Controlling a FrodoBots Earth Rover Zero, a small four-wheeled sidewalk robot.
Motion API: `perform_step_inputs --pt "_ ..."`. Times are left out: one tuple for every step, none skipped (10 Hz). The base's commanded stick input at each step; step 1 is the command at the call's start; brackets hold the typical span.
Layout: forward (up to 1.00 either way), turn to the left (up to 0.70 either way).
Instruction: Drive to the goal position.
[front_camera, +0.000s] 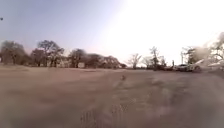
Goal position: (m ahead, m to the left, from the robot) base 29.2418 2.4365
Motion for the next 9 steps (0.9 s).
perform_step_inputs --pt "0.7 0.0" --pt "0.7 0.0" --pt "0.7 0.0" --pt "0.7 0.0" --pt "0.7 0.0" --pt "0.7 0.0" --pt "0.7 0.0" --pt "0.7 0.0" --pt "0.7 0.0"
